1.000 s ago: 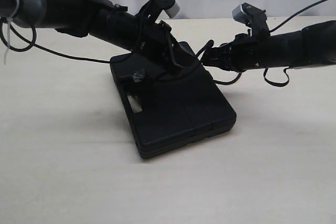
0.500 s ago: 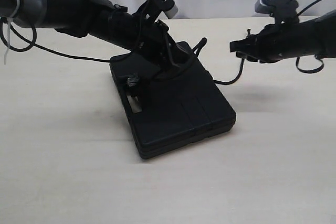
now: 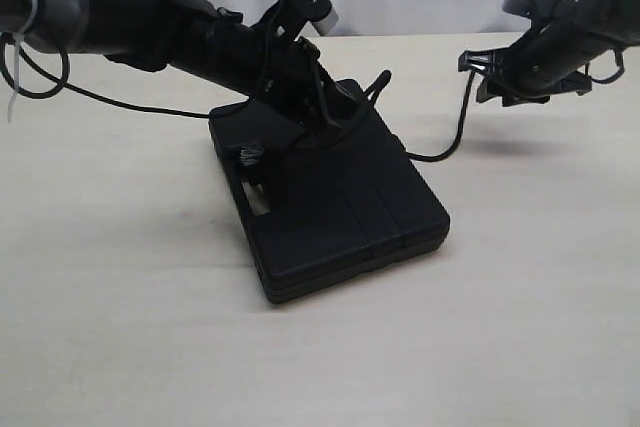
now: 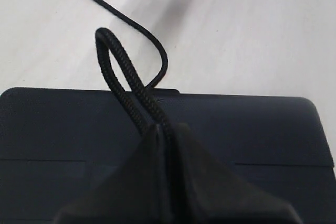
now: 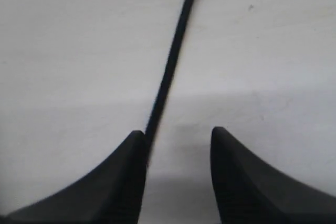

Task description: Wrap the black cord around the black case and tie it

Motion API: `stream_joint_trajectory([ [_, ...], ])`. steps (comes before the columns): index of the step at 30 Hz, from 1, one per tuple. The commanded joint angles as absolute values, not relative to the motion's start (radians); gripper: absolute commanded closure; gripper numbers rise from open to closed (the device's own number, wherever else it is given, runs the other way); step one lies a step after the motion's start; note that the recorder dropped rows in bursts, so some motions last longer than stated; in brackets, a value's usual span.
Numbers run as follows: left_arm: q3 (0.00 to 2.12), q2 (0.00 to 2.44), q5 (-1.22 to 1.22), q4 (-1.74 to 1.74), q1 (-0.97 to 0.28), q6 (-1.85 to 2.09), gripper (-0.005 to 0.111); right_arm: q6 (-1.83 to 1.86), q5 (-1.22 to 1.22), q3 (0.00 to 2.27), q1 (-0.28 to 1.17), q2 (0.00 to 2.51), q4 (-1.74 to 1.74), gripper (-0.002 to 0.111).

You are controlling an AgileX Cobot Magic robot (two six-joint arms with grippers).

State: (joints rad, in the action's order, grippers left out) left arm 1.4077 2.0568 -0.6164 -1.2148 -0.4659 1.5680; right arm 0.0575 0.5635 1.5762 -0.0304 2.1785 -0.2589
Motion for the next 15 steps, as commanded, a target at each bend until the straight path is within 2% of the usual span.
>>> stream_joint_trajectory([
  [1,1.409,2.045,-0.614,-1.216,-0.461,1.562,0.107,-0.141,0.711,1.753,0.014,2.295,0.0,0.069],
  [7,1.409,2.045,-0.616,-1.216,-0.461,1.562,0.107,-0.153,0.739,1.87,0.056,2.384,0.007,0.069],
  [15,1.409,2.045,-0.616,-1.216,-0.461,1.562,0.107,-0.174,0.812,1.892,0.055,2.439,0.06,0.069],
])
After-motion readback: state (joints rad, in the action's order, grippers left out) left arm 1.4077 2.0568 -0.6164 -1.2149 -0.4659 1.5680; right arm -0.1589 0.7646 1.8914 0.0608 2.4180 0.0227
